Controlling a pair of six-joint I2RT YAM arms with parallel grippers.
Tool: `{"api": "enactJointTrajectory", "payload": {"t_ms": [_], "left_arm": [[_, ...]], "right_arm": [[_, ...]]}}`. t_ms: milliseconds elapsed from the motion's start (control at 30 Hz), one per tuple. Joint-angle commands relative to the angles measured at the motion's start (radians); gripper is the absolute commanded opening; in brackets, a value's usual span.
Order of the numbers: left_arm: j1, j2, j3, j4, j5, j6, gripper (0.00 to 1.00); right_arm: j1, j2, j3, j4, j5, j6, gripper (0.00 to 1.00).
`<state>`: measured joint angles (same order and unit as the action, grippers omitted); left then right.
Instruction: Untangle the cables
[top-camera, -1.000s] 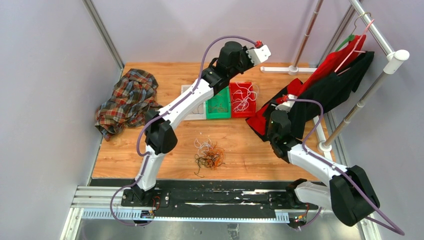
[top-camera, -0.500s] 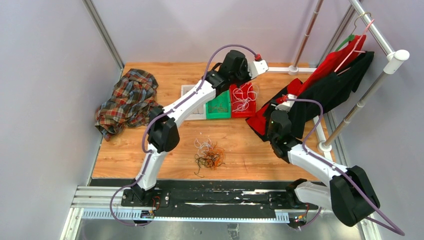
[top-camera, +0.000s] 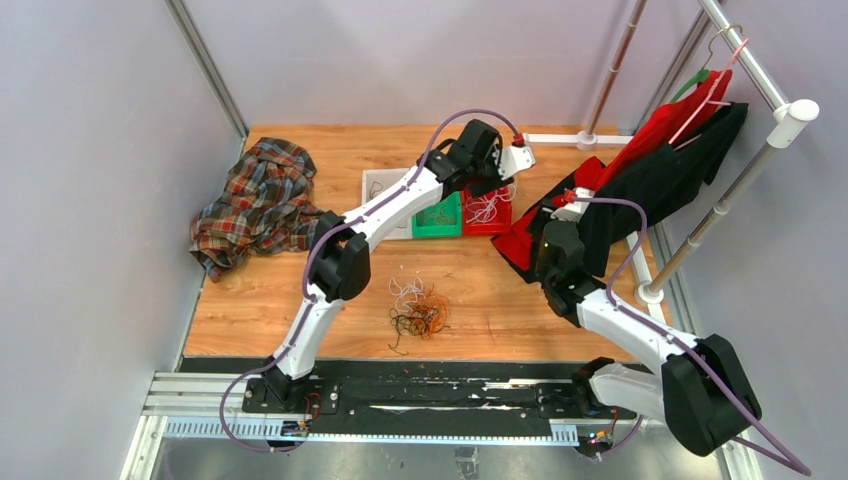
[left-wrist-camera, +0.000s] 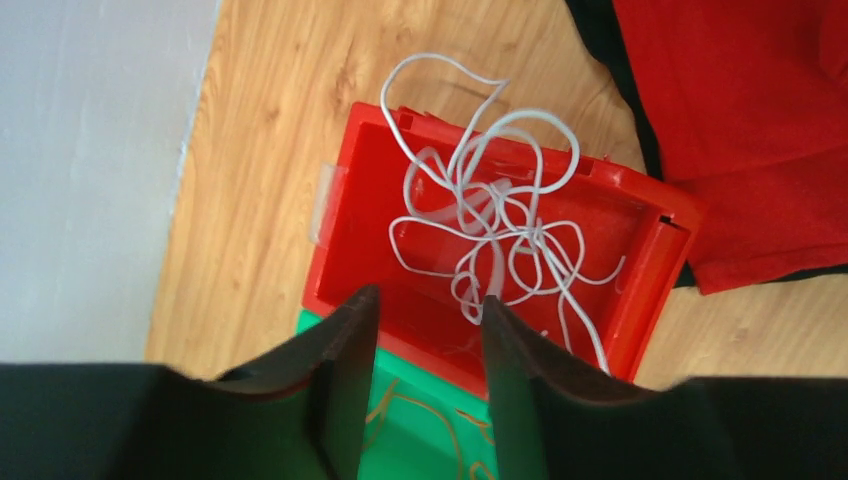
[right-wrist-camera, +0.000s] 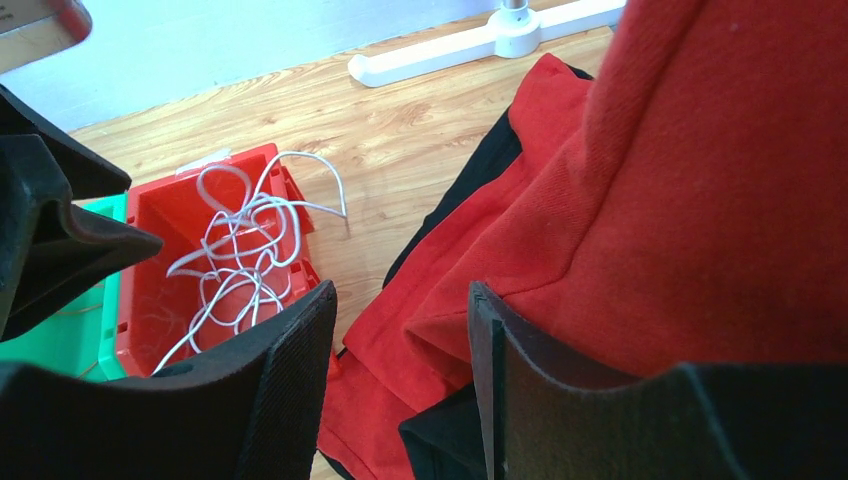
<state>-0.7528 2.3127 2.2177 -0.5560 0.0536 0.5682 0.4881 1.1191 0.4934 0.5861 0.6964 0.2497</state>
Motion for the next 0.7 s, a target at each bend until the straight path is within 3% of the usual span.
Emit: {"api": "enactJointTrajectory", "payload": {"t_ms": [0, 133, 333, 500, 667], "left_arm": [[-0.006, -0.009, 0.06, -0.039, -0.038, 0.036, 0.59], [0.002, -0.027, 0.123, -0.124, -0.039, 0.05, 0.78], [0.016, -0.177, 0.021, -0.229, -0.019, 0.06, 0.91], [0.033, -0.316, -0.145, -0.338, 0.059, 0.026, 0.94], [0.083, -0.468, -0.357, -0.483, 0.269, -0.044, 0.97]], "right_arm": [[-0.012, -0.012, -0.013, 0.014, -0.009, 0.002, 0.51], [-0.013, -0.026, -0.011, 0.002, -0.019, -0.002, 0.51], [-0.013, -0.035, 0.005, -0.032, -0.041, -0.009, 0.51], [-0.011, -0.019, 0.014, -0.048, -0.071, 0.005, 0.51], [0.016, 0.027, 0.028, -0.05, -0.108, -0.013, 0.51]]}}
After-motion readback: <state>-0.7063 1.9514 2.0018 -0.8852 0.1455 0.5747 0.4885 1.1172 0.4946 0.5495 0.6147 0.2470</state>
